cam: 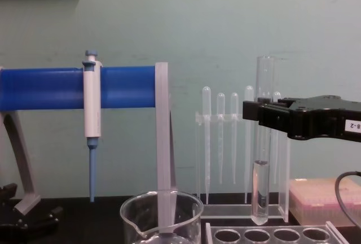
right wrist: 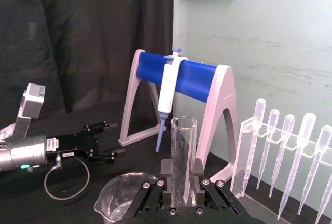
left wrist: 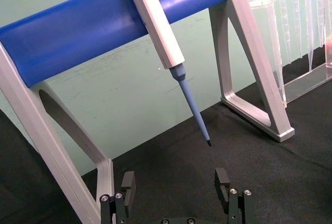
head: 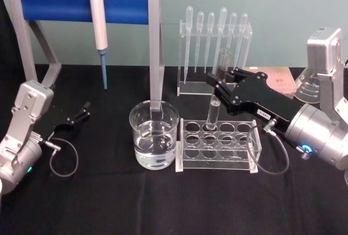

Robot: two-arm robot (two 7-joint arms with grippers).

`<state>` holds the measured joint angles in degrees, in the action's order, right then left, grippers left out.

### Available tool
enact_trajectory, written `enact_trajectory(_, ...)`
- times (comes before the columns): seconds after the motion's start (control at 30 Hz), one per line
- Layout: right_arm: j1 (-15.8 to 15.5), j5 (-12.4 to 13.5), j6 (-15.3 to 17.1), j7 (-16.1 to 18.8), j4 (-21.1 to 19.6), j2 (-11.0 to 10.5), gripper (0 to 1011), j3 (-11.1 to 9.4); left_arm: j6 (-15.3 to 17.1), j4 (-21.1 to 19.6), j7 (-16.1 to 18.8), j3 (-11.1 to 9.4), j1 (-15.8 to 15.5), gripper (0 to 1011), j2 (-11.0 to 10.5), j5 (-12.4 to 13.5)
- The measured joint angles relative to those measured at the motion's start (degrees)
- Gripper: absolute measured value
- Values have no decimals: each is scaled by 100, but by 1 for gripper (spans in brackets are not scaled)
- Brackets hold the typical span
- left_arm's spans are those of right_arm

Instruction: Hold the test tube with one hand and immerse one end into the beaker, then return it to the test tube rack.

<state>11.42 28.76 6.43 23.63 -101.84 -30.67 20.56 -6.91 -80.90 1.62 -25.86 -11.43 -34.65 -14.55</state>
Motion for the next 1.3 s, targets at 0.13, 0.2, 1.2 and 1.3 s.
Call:
enact_trajectory(0.13,0,0,0,0,0,0,227,0,0,0,0,0,0,1000,0,0)
enact_trajectory(0.2,0,0,0,0,0,0,227,0,0,0,0,0,0,1000,0,0)
enact_trajectory(1.2,0,0,0,0,0,0,227,0,0,0,0,0,0,1000,0,0)
enact_trajectory(1.3,0,0,0,0,0,0,227,0,0,0,0,0,0,1000,0,0)
